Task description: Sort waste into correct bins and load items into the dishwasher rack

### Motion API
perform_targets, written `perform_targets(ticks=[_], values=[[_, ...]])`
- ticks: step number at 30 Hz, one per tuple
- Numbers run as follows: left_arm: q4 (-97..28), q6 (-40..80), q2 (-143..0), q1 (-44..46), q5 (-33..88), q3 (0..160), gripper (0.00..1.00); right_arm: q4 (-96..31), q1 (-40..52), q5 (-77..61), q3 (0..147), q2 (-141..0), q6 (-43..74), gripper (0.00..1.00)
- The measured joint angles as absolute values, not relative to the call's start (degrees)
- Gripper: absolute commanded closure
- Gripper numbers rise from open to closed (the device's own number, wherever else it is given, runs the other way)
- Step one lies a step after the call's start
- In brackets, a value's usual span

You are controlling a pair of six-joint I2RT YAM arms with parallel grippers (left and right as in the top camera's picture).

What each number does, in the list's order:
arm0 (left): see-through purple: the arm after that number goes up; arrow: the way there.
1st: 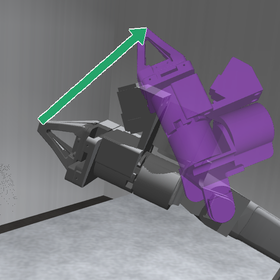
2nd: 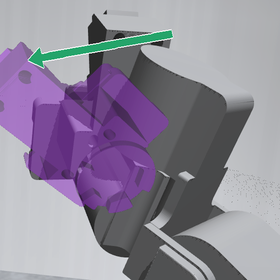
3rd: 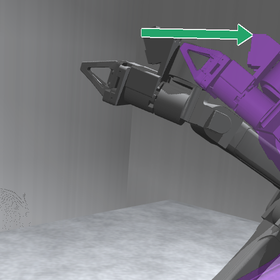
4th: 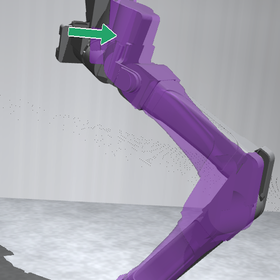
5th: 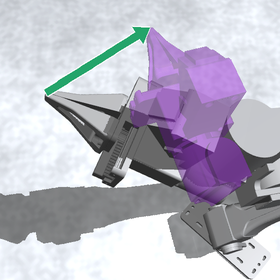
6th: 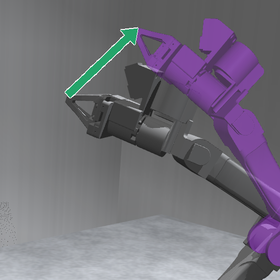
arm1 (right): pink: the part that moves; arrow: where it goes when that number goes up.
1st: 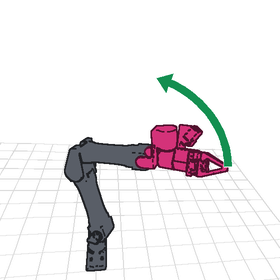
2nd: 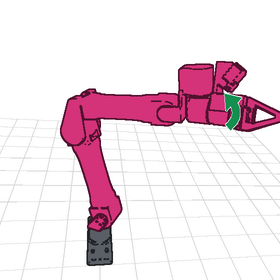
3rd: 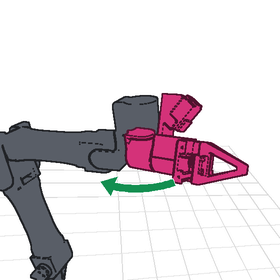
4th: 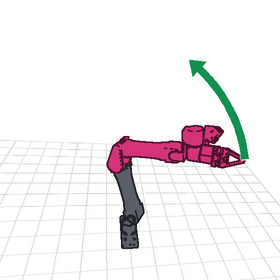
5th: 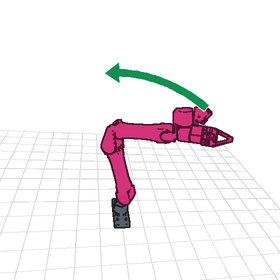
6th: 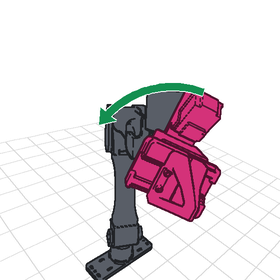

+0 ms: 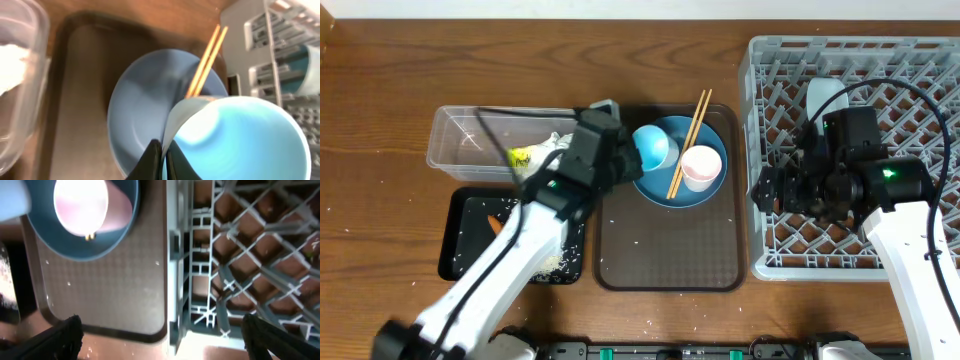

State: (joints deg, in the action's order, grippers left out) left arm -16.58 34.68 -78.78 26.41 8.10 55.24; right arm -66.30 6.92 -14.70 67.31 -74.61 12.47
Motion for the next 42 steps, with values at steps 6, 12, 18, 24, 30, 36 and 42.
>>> perform_targets(ticks=[6,12,18,24,30,36,42], values=[[-26.87,34.59,-70.61,26.37,21.45,55.29,0.94,-69.67,6.87,-29.32,67.22,-74.61,0.67,0.01],[-23.2,34.06,-66.63,26.44,42.98,55.29,0.94,-77.19,6.87,-47.35,67.16,-74.61,-15.75,0.01],[-21.02,34.04,-65.8,26.13,54.43,55.29,0.94,-78.83,6.87,-55.81,67.11,-74.59,-24.77,0.01],[-20.67,34.04,-65.82,25.93,58.08,55.29,0.94,-77.8,6.87,-63.55,67.11,-74.61,-31.92,0.01],[-18.81,34.04,-65.82,25.93,58.89,55.29,0.94,-74.19,6.87,-68.42,67.09,-74.61,-34.72,0.01],[-16.36,34.17,-65.82,24.64,59.55,55.29,0.94,-69.52,6.87,-72.58,67.07,-74.61,-35.48,0.08],[-16.1,35.44,-65.82,20.25,60.25,55.29,0.94,-66.08,6.66,-76.84,67.05,-74.61,-35.64,0.11]])
